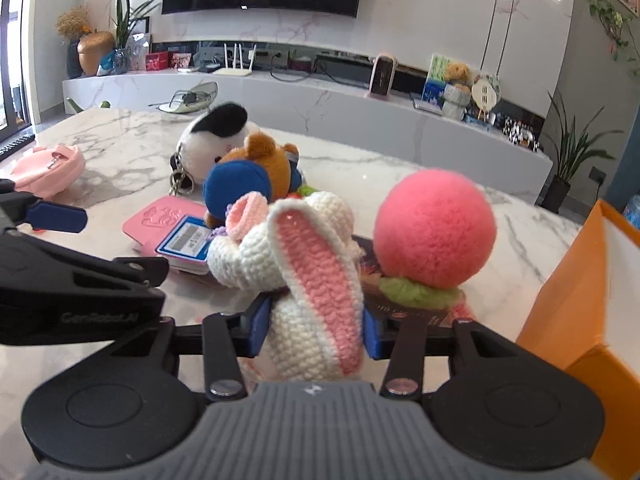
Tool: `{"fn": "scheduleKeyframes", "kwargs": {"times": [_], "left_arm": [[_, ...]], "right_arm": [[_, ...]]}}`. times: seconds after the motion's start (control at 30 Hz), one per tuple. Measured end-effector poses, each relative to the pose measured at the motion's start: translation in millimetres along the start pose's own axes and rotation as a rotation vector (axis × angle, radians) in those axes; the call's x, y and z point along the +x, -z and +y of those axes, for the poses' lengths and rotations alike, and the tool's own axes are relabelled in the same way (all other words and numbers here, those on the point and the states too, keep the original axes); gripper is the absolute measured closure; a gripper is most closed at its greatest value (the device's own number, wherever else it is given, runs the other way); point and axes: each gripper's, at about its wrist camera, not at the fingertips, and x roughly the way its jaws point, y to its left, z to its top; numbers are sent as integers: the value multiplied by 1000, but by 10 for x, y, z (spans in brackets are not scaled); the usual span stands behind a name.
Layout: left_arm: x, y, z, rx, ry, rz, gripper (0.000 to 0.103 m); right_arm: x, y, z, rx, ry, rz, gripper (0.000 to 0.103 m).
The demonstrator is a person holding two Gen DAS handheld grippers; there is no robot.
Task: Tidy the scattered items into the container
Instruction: 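Grasp the crocheted bunny with the right tool while the left tool grasps the brown bear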
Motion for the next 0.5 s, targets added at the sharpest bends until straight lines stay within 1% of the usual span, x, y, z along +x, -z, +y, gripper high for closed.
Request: {"fn": "scheduleKeyframes", "kwargs": {"times": [0.1, 0.2, 0.3, 0.43, 0.5], "left_arm": [[-72, -124, -68, 38, 1, -30, 12], [-73, -270, -124, 50, 7, -45, 12], [-38, -400, -163, 51, 7, -55, 13], [69, -553, -206, 21, 92, -35, 13], [148, -614, -246, 19, 119, -27, 13]], "right_arm": [[-100, -27, -12, -14, 30, -40, 56], [-176, -53, -41, -35, 83, -83, 56], [-168, -109, -97, -16, 107, -106, 56], [-78, -155, -139, -11, 120, -120, 56], [-39, -156, -154, -8, 127, -117, 56]]}}
